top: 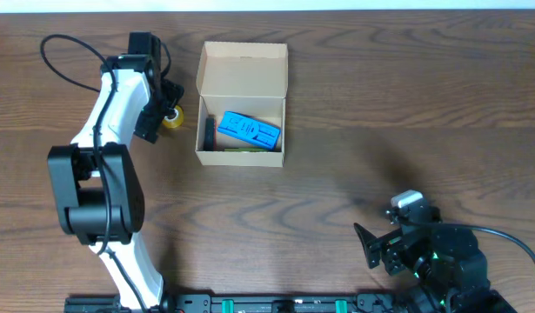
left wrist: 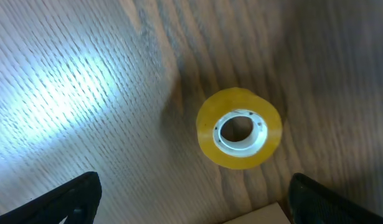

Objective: Pack container
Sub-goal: 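Move the left gripper to the yellow tape roll and grasp it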

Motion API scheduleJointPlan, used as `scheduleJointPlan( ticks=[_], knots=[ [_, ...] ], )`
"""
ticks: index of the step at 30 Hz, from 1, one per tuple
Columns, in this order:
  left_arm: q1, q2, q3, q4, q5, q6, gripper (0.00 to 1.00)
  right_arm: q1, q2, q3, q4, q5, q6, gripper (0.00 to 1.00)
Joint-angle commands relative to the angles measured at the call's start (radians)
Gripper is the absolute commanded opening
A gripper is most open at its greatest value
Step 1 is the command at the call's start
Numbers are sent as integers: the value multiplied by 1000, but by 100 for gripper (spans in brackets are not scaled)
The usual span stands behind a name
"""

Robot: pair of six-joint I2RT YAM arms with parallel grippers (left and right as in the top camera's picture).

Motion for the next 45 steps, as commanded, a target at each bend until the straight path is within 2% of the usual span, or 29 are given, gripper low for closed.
scheduleJointPlan(
  ticks=[1, 13, 19, 20, 22, 37, 38, 40, 45],
  knots=[
    [7, 25, -5, -3, 15, -37, 96, -9, -6, -2, -2, 2, 18, 99],
    [23, 87, -5, -3, 52, -171, 98, -9, -6, -2, -2, 2, 18, 99],
    [41, 88, -5, -3, 52, -197, 100, -9, -6, -2, -2, 2, 18, 99],
    [43, 88, -5, -3, 52, -197, 95, -9, -6, -2, -2, 2, 18, 99],
    [48, 88, -5, -3, 52, -196, 93, -9, -6, -2, -2, 2, 18, 99],
    [47, 153, -5, -3, 115, -196, 82, -9, -6, -2, -2, 2, 18, 99],
    [47, 153, -5, -3, 115, -196, 80, -9, -6, -2, -2, 2, 18, 99],
    [46, 153, -5, -2, 114, -196, 68, -9, -6, -2, -2, 2, 18, 99],
    [47, 153, -5, 0, 114, -196, 25, -9, -6, -2, -2, 2, 18, 99]
  ],
)
